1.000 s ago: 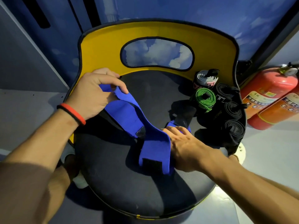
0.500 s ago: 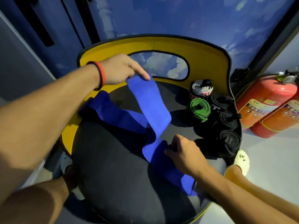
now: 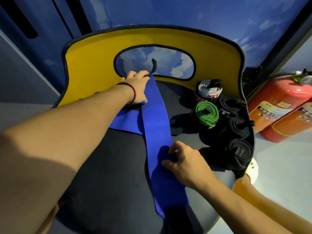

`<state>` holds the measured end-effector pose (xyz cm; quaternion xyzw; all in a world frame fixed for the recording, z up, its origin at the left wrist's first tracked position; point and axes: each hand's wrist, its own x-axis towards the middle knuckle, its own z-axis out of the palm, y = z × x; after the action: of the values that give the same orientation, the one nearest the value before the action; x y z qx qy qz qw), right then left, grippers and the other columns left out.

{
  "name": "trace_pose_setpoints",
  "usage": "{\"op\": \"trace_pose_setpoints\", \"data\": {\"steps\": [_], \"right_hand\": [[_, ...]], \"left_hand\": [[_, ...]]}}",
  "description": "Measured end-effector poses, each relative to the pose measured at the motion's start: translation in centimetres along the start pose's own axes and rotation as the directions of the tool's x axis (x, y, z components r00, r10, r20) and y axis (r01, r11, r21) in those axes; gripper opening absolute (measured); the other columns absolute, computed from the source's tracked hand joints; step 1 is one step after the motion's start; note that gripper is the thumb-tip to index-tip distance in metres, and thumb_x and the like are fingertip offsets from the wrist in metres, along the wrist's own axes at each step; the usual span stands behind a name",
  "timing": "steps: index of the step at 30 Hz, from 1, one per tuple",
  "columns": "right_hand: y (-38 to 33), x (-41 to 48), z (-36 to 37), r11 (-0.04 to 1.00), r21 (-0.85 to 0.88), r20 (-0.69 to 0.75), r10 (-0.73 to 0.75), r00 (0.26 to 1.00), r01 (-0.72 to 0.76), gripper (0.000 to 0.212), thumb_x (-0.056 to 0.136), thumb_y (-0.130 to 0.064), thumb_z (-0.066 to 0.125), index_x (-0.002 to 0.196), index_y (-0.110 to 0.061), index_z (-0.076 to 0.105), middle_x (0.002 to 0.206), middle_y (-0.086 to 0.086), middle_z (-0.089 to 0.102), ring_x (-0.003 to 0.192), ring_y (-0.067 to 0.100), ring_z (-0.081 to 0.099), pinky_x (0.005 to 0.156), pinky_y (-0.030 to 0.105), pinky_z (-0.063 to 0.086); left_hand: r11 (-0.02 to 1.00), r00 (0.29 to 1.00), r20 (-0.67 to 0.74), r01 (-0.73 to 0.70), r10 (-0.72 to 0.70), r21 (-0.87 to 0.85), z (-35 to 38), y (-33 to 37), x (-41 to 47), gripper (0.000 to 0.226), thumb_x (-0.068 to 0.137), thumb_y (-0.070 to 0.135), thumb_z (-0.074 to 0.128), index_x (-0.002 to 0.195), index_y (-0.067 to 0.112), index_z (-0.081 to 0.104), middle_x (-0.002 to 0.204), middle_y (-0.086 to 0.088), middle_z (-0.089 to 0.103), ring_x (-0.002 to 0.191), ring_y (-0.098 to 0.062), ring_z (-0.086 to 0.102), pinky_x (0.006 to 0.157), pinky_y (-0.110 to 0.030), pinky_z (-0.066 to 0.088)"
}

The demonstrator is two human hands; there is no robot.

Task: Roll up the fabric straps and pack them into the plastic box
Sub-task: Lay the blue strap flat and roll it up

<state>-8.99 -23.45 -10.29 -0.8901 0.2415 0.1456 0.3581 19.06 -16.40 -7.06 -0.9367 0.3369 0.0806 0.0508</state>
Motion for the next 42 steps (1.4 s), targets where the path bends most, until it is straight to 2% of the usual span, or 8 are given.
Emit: {"op": "trace_pose_setpoints", "data": {"steps": [6, 10, 16, 20, 23, 27, 33, 42], "right_hand": [[-0.8, -0.9, 0.6, 0.918, -0.373, -0.011, -0.151, 0.989, 0.136, 0.038, 0.094, -0.055, 0.060, 0.114, -0.030, 0.040, 0.105, -0.002, 0.064, 0.090, 0.024, 0.063, 0.071, 0.037, 0.051], [-1.1, -0.9, 1.0, 0.857, -0.484, -0.014, -0.210, 0.978, 0.177, 0.036, 0.098, -0.055, 0.052, 0.108, -0.027, 0.032, 0.094, -0.001, 0.058, 0.075, 0.025, 0.054, 0.062, 0.035, 0.042], [-1.4, -0.7, 0.5, 0.824, -0.526, -0.024, -0.260, 0.965, 0.209, 0.040, 0.094, -0.051, 0.060, 0.120, -0.026, 0.043, 0.108, -0.001, 0.049, 0.096, 0.023, 0.057, 0.065, 0.034, 0.042], [-1.4, -0.3, 0.6, 0.757, -0.547, 0.009, -0.420, 0.908, 0.356, 0.066, 0.088, -0.043, 0.066, 0.145, -0.027, 0.037, 0.142, 0.001, 0.036, 0.127, 0.024, 0.041, 0.091, 0.035, 0.049], [-1.7, 0.2, 1.1, 0.651, -0.598, 0.120, -0.504, 0.855, 0.467, 0.085, 0.087, -0.040, 0.061, 0.161, -0.032, 0.020, 0.170, 0.004, 0.006, 0.155, 0.029, 0.011, 0.119, 0.041, 0.027], [-2.2, 0.7, 1.7, 0.689, -0.577, 0.180, -0.416, 0.891, 0.438, 0.080, 0.093, -0.048, 0.049, 0.161, -0.042, 0.007, 0.170, -0.001, -0.015, 0.156, 0.025, -0.011, 0.120, 0.042, 0.021], [-2.5, 1.6, 2.3, 0.661, -0.640, 0.145, -0.396, 0.907, 0.391, 0.077, 0.092, -0.057, 0.043, 0.160, -0.042, 0.007, 0.169, -0.001, -0.017, 0.156, 0.028, -0.005, 0.112, 0.042, 0.031], [-4.0, 1.2, 2.6, 0.639, -0.699, 0.104, -0.351, 0.931, 0.320, 0.071, 0.090, -0.054, 0.048, 0.153, -0.043, 0.016, 0.158, 0.016, 0.012, 0.136, 0.035, 0.030, 0.099, 0.038, 0.045]], "left_hand": [[1.000, 0.990, -0.136, -0.021, 0.023, 0.015, 2.9, 1.1, 0.9, 0.084, 0.081, 0.023, 0.075, 0.153, 0.021, 0.033, 0.164, 0.010, 0.009, 0.144, -0.028, 0.022, 0.114, -0.047, 0.033], [0.993, 0.990, -0.127, -0.054, 0.068, 0.105, 2.6, -0.2, 0.0, 0.085, 0.084, 0.051, 0.073, 0.155, 0.031, 0.030, 0.168, 0.004, 0.003, 0.149, -0.031, 0.014, 0.121, -0.054, 0.021], [0.980, 0.995, 0.031, 0.090, -0.097, 0.175, 0.7, -6.2, -4.1, 0.068, 0.090, 0.061, 0.060, 0.149, 0.034, 0.040, 0.148, -0.001, 0.051, 0.134, -0.029, 0.047, 0.107, -0.047, 0.042], [0.978, 0.963, 0.225, 0.112, -0.150, 0.174, -0.5, -8.9, -7.6, 0.057, 0.089, 0.061, 0.061, 0.138, 0.032, 0.055, 0.139, 0.001, 0.058, 0.123, -0.024, 0.056, 0.098, -0.040, 0.048], [0.991, 0.969, 0.210, 0.130, -0.133, 0.027, -1.7, -9.7, -9.5, 0.042, 0.090, 0.043, 0.071, 0.128, 0.026, 0.064, 0.130, -0.003, 0.063, 0.109, -0.023, 0.058, 0.086, -0.034, 0.050], [0.964, 0.978, 0.138, 0.183, -0.158, -0.192, -3.9, -10.4, -11.5, 0.029, 0.090, 0.031, 0.071, 0.119, 0.026, 0.071, 0.121, -0.004, 0.066, 0.098, -0.021, 0.056, 0.075, -0.030, 0.043], [0.822, 0.961, 0.125, 0.274, -0.245, -0.499, -4.7, -11.8, -13.9, 0.023, 0.089, 0.015, 0.072, 0.111, 0.016, 0.075, 0.112, -0.003, 0.065, 0.102, -0.020, 0.057, 0.076, -0.028, 0.043], [0.827, 0.907, -0.082, 0.336, -0.413, -0.450, -1.6, -12.6, -14.5, 0.021, 0.093, 0.024, 0.066, 0.113, 0.022, 0.072, 0.118, -0.009, 0.066, 0.110, -0.033, 0.057, 0.091, -0.038, 0.048]]}}
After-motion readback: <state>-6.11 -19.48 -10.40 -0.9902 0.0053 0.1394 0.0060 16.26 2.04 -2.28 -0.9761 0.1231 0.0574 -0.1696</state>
